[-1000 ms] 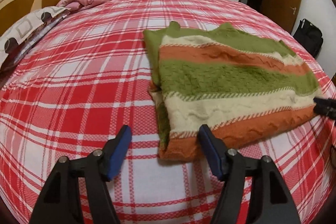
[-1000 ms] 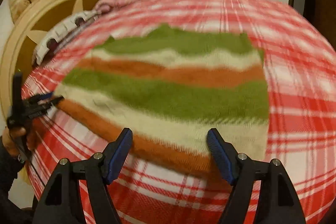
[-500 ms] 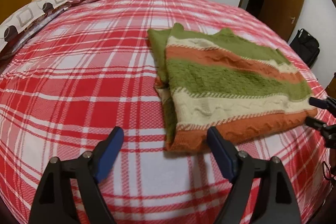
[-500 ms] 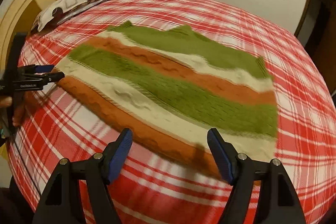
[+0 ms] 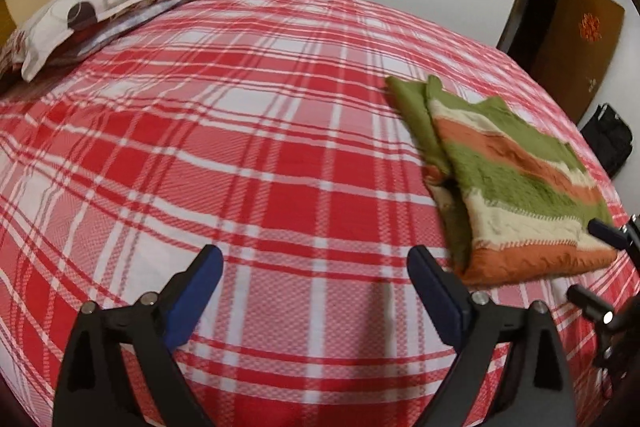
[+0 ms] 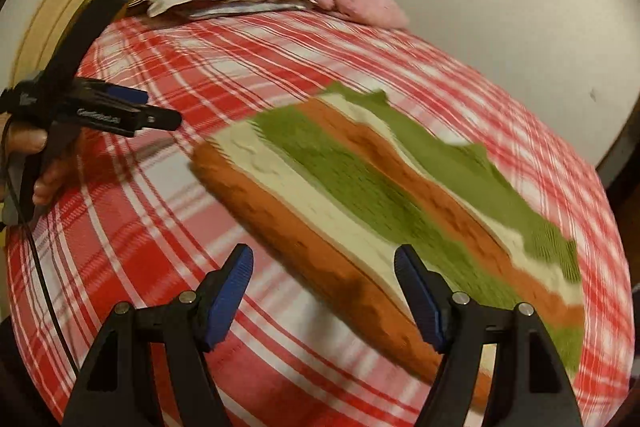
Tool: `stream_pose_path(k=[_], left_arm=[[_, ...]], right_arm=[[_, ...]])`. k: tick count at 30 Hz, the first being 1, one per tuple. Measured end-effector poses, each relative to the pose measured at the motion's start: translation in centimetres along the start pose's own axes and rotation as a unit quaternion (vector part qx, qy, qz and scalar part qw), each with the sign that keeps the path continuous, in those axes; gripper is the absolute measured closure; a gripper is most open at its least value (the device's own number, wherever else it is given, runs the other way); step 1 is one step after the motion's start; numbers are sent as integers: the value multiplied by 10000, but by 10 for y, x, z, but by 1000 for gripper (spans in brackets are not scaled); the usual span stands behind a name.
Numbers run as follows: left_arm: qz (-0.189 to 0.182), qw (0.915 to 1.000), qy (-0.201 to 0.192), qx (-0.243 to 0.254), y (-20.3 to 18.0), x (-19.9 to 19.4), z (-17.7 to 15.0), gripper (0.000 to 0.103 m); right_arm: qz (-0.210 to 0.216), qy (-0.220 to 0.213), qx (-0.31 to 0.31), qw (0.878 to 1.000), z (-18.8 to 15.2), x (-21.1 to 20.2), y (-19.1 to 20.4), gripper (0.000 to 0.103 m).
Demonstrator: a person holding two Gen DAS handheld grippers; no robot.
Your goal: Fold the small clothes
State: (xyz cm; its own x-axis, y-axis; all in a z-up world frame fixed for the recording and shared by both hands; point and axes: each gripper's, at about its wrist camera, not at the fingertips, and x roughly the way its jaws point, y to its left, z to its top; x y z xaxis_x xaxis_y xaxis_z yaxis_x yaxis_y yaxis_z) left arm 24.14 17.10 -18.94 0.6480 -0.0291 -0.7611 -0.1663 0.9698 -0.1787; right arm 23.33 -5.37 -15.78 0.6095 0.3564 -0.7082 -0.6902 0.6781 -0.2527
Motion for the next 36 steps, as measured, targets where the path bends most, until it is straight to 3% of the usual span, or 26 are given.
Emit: stream_pose_path(k=[6,13,14,15,16,22,26,34,36], left_arm=[[-110,9997,-17,-200,15,-1,7,7],[-645,9966,27,-518,35,3,19,7],[-759,9953,57,-593,39,6,23,7],[-847,9944,74,-635,41,8,26,7],[-916,9936,75,-660,42,10,30,7],[-1674,9847,19,-485,20,31,70,8],[-2365,9702,358,-394,-15,65,98,8],[-2386,9682,748,-17,-59,118,125,12],[-2502,9641,885,-43,-62,130,124,27]], right_arm=[[-13,-76,-592,9982,24,19,46,39],[-521,-170,-1341,9894,37,48,90,42],[-665,-157,-1429,9874,37,55,93,50],[-719,-96,-1439,9869,37,61,93,79],[-644,-21,-1360,9886,36,65,91,89],[-654,-202,-1175,9907,32,60,86,92],[-545,-215,-977,9935,32,59,79,92],[-603,-208,-961,9933,31,63,79,92],[-612,-204,-972,9932,30,63,80,92]])
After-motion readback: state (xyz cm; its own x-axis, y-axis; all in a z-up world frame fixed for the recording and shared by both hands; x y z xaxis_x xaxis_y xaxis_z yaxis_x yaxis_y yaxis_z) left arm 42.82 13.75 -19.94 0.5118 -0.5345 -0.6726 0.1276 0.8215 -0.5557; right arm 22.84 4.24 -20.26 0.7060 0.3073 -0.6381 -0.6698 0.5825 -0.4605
